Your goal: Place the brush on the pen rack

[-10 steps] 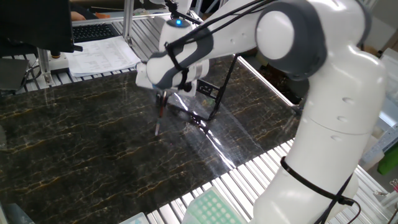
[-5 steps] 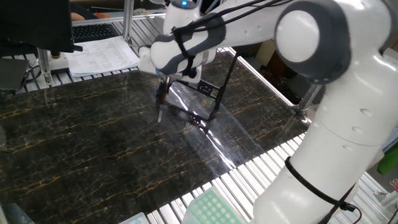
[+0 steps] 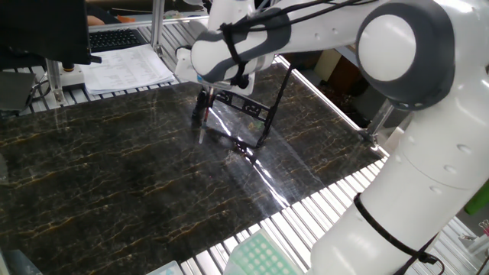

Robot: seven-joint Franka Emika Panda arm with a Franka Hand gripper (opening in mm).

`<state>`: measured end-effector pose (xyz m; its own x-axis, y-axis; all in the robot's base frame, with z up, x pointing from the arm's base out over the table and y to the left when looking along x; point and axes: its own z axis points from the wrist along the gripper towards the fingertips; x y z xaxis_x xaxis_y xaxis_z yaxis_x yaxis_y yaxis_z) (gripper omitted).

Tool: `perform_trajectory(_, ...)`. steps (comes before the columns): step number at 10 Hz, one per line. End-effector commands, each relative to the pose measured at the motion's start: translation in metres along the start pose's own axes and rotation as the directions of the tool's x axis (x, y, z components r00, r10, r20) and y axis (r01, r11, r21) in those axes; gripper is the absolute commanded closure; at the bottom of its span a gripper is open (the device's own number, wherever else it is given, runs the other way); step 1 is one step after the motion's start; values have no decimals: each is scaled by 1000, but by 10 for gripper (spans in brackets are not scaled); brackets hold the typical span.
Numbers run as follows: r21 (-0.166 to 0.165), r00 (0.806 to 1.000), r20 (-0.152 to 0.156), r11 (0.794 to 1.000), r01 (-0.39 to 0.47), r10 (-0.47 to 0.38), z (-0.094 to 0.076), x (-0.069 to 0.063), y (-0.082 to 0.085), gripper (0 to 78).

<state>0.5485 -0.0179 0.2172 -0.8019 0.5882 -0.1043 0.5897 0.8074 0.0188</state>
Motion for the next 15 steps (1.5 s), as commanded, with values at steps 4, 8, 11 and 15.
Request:
perform_trajectory(4, 8, 1000, -19, 1000, 3, -3, -2, 0, -1, 764)
perform_trajectory(8, 14, 998, -13, 998, -58, 58, -35, 2, -6, 764)
perform_trajectory(11, 11, 999, -3, 999, -46, 46, -64, 4, -19, 764)
perform_trajectory(15, 74, 999, 27, 997, -21, 19, -110, 16, -50, 764)
